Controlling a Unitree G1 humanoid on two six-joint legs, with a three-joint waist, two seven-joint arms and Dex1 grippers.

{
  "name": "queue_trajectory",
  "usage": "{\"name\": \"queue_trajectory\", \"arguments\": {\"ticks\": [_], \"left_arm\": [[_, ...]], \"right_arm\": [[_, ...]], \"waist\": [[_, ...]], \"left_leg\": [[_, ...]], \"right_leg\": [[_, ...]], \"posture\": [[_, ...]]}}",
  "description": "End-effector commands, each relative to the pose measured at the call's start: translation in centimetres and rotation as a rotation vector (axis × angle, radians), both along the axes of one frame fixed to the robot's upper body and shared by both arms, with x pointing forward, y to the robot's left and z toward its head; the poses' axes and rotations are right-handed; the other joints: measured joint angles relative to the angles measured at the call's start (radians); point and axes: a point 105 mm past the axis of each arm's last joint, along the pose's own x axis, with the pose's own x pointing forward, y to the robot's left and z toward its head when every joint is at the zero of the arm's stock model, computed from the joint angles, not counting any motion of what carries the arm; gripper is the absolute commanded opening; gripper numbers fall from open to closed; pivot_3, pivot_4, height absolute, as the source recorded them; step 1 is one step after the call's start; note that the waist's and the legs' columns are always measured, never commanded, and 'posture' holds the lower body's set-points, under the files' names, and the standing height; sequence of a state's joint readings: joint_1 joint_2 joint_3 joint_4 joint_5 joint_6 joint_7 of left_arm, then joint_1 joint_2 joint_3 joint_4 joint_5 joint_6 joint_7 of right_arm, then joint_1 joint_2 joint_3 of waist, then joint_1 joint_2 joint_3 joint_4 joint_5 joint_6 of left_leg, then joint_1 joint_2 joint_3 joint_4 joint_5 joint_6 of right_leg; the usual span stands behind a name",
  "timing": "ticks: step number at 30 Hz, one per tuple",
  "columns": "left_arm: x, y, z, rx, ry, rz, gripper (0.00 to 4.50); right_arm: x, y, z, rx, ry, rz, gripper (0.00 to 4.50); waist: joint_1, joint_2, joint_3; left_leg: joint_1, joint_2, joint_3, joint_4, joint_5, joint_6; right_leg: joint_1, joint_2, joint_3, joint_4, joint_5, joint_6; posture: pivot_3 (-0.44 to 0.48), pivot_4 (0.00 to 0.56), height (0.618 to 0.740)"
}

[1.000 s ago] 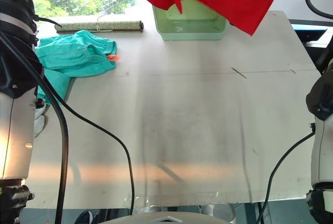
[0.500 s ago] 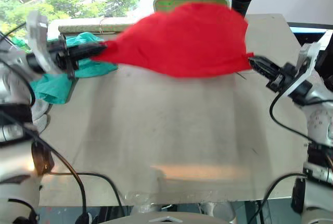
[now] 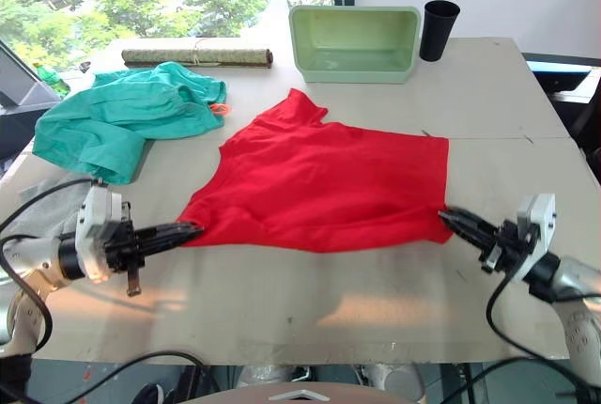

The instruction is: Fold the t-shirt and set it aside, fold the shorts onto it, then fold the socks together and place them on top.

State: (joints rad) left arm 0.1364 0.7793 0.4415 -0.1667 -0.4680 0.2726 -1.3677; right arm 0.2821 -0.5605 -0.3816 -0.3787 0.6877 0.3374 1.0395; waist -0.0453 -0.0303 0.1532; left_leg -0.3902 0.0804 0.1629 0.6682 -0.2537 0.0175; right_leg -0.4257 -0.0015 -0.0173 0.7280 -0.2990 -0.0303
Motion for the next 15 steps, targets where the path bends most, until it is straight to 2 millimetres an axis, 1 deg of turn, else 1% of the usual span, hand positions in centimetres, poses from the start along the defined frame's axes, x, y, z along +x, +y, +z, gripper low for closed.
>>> {"name": "queue_trajectory", "arguments": {"ticks": [1, 3, 5, 6, 7, 10, 13, 15], "left_arm": [[0.0, 0.9, -0.3, 0.065, -0.056, 0.019, 0.04], [0.1, 1.2, -0.8, 0.074, -0.063, 0.027, 0.04], [0.4, 1.1, -1.4, 0.095, -0.087, 0.028, 0.04], [0.5, 1.1, -1.6, 0.103, -0.095, 0.026, 0.04], [0.5, 1.0, -1.7, 0.109, -0.101, 0.023, 0.04], [0.8, 0.9, -2.0, 0.087, -0.085, 0.026, 0.04], [0.4, 0.8, -2.4, 0.078, -0.019, -0.01, 0.04], [-0.4, 0.7, -2.5, 0.069, 0.044, -0.061, 0.04]], "right_arm": [[-2.2, 0.5, 0.2, -0.01, -0.042, 0.037, 0.0], [-3.2, 0.6, -0.3, -0.013, -0.036, 0.042, 0.0], [-4.8, 0.4, -1.2, -0.024, -0.04, 0.058, 0.0], [-5.3, 0.2, -1.6, -0.033, -0.037, 0.055, 0.0], [-5.6, 0.2, -1.9, -0.04, -0.036, 0.052, 0.0], [-6.4, 0.0, -2.6, -0.063, -0.019, 0.05, 0.0], [-7.6, 0.2, -3.5, -0.083, 0.04, 0.083, 0.0], [-8.2, 0.5, -3.9, -0.08, 0.087, 0.105, 0.0]], "waist": [[0.003, 0.0, 0.0], [0.004, 0.0, 0.0], [0.003, -0.002, -0.001], [0.004, -0.002, -0.002], [0.004, -0.002, -0.002], [0.004, -0.005, -0.004], [0.007, -0.006, -0.005], [0.006, -0.007, -0.006]], "left_leg": [[0.0, 0.0, -0.001, 0.0, 0.0, 0.0], [0.003, -0.001, -0.002, -0.001, -0.001, 0.001], [0.009, -0.001, -0.003, -0.004, -0.003, 0.001], [0.01, -0.001, -0.003, -0.005, -0.004, 0.002], [0.011, -0.001, -0.005, -0.006, -0.006, 0.005], [0.011, -0.001, -0.006, -0.009, -0.006, 0.005], [0.01, -0.001, -0.007, -0.01, -0.006, 0.005], [0.01, -0.001, -0.007, -0.011, -0.004, 0.003]], "right_leg": [[0.001, 0.0, 0.0, -0.001, -0.001, 0.001], [0.004, 0.0, -0.001, -0.002, -0.001, 0.002], [0.009, 0.0, -0.001, -0.004, -0.002, 0.003], [0.011, 0.0, -0.001, -0.006, -0.002, 0.003], [0.013, 0.0, -0.003, -0.008, -0.002, 0.003], [0.014, 0.0, -0.005, -0.013, -0.002, 0.003], [0.015, 0.0, -0.006, -0.015, -0.002, 0.003], [0.015, 0.0, -0.007, -0.015, -0.002, 0.003]], "posture": [[0.0, 0.15, 0.735], [0.0, 0.15, 0.735], [0.0, 0.15, 0.735], [0.0, 0.15, 0.735], [0.0, 0.15, 0.735], [0.0, 0.15, 0.735], [0.0, 0.15, 0.735], [0.0, 0.15, 0.735]]}}
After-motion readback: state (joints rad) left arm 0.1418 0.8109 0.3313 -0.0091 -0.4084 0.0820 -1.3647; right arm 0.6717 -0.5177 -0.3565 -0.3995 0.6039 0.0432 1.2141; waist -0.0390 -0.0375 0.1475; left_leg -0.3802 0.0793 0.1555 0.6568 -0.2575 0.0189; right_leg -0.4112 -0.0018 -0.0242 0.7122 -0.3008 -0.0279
